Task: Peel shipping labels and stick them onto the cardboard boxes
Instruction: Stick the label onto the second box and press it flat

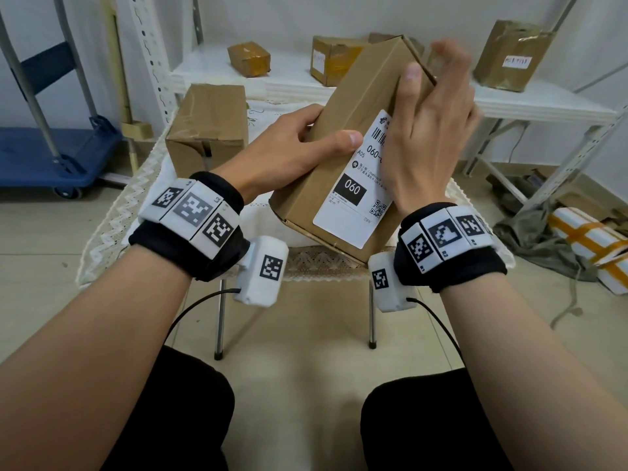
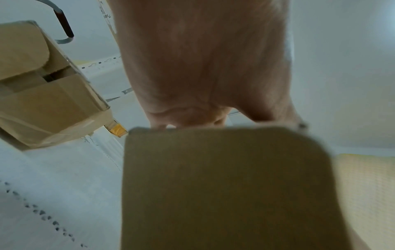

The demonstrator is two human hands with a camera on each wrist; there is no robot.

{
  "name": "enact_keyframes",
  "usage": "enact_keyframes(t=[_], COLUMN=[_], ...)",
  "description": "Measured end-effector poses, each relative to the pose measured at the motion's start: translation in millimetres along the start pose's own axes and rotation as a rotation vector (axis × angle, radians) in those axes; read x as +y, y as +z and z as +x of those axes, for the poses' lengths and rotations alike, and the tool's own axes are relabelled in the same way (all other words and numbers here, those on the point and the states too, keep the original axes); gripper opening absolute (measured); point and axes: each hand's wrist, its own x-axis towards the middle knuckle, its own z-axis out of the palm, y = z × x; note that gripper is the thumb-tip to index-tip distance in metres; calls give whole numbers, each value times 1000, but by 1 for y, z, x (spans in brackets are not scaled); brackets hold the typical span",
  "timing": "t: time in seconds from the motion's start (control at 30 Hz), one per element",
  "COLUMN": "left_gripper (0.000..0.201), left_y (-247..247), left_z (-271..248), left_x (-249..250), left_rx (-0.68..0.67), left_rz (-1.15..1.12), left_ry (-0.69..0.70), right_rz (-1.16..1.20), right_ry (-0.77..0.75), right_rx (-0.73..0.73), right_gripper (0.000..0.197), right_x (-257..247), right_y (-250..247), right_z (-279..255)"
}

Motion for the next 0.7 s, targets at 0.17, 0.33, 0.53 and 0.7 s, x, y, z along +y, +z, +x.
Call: enact_keyframes(t=[0.17, 0.33, 0.53, 0.7], left_gripper=[51, 46, 49, 55], left_y=[-2, -1, -1, -10], left_z=[-1, 1, 5, 6], left_x=[1, 2, -3, -9], left_rx=[-18, -25, -20, 5], left_rz=[15, 10, -7, -2], left_ry=[15, 21, -25, -68], right_rz=[1, 7, 122, 102], right_ry=[18, 8, 59, -4], right_rx=[53, 88, 90, -109], right_gripper=[39, 21, 10, 38], right_x=[9, 17, 27, 11], right_y=[-3, -3, 1, 1], right_z=[8, 19, 17, 0])
